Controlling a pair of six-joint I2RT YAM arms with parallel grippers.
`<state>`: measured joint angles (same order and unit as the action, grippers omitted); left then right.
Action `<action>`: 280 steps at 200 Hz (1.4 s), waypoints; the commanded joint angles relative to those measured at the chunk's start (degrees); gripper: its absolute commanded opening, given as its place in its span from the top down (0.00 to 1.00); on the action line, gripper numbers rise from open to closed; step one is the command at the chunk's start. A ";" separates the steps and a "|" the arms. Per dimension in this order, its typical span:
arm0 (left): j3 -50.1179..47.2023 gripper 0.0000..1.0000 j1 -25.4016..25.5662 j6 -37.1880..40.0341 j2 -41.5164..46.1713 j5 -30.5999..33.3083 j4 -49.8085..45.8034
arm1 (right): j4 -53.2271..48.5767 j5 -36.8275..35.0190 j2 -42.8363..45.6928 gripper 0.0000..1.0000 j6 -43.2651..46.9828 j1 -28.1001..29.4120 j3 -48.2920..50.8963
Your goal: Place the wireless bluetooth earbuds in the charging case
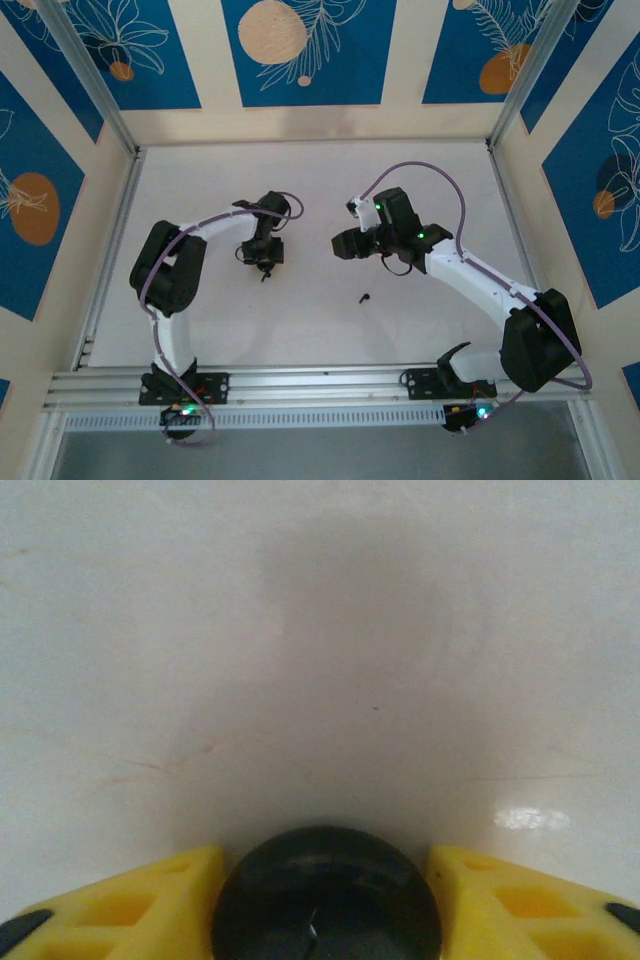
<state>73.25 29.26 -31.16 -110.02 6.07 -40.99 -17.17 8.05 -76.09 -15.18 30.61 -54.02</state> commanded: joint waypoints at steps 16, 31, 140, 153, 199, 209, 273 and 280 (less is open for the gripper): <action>0.44 0.58 -0.86 0.94 -0.80 -0.89 -1.00 | -0.33 -0.63 1.51 0.49 0.94 0.41 -0.91; 0.00 0.58 -0.78 1.42 0.59 -0.79 -1.18 | 0.32 -0.59 2.40 0.49 0.43 0.31 -0.32; -13.19 0.60 3.85 40.55 27.19 -17.77 15.03 | -4.69 22.26 4.44 0.49 -2.09 -11.07 -0.41; -14.22 0.61 4.58 45.20 29.11 -21.43 15.79 | -7.88 24.10 3.50 0.49 -0.28 -11.64 -1.82; -19.32 0.63 6.27 58.40 34.59 -30.42 19.34 | -12.31 31.97 -0.42 0.50 0.34 -10.11 -4.68; -20.90 0.63 6.59 60.27 36.21 -30.56 21.06 | -12.64 33.34 -1.18 0.50 -0.08 -9.34 -4.91; -26.12 0.65 8.56 70.43 42.49 -29.25 24.70 | -15.77 37.96 -8.77 0.52 -1.48 -2.75 -8.88; -26.31 0.65 8.77 70.90 42.66 -29.01 24.66 | -15.11 38.39 -9.44 0.52 -2.00 -2.07 -9.16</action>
<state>47.92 36.97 34.02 -68.55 -22.28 -18.11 -30.72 42.13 -83.96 -16.03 26.22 -60.69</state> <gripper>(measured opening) 0.430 0.481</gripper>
